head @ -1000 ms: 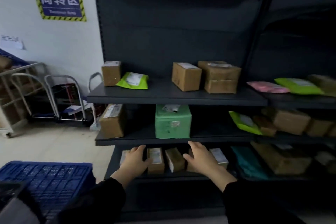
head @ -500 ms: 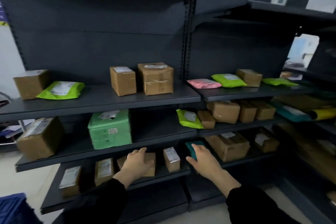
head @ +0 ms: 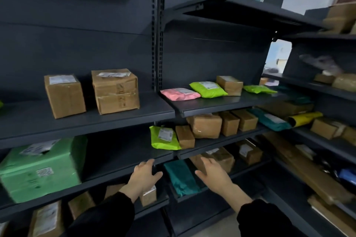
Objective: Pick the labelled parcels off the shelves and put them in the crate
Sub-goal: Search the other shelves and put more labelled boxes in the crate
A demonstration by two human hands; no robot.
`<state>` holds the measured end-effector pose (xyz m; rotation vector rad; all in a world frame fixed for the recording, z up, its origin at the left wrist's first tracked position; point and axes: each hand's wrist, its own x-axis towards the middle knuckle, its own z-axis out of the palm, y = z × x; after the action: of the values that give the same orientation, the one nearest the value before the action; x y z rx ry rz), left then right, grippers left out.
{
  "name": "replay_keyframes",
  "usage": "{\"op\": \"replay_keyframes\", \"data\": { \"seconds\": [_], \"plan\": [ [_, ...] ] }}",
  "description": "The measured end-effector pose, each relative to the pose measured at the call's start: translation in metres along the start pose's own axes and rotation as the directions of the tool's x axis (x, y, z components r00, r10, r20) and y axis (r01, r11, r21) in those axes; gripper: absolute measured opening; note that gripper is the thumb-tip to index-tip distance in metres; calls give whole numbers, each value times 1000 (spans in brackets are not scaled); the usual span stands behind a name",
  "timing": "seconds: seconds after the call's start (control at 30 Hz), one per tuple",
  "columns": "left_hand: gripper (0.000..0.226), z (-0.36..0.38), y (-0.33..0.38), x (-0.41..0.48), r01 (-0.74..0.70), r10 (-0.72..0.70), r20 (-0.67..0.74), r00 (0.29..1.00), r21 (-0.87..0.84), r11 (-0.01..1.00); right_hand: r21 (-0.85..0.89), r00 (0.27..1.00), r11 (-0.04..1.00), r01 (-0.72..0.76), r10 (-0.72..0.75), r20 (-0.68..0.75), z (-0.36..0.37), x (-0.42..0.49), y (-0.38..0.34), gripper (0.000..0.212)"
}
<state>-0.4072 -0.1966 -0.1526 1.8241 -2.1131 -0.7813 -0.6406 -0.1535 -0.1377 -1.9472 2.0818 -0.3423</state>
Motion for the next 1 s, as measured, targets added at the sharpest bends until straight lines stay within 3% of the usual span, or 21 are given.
{"op": "replay_keyframes", "data": {
  "seconds": [0.57,0.7,0.87,1.0],
  "plan": [
    [64,25,-9,142,187,-187,-56,981,-18,982,40,998,998,-57,56,26,43,171,35,53],
    [57,39,-13,178,247,-269,-136,953,-160,956,103,998,993,-58,61,-29,59,212,44,49],
    [55,60,-8,218,299,-380,-228,897,-319,899,39,982,999,-3,11,-187,87,261,51,67],
    [55,72,-2,234,315,-496,-257,829,-519,795,-14,991,999,-30,28,-128,106,291,53,79]
  ]
}}
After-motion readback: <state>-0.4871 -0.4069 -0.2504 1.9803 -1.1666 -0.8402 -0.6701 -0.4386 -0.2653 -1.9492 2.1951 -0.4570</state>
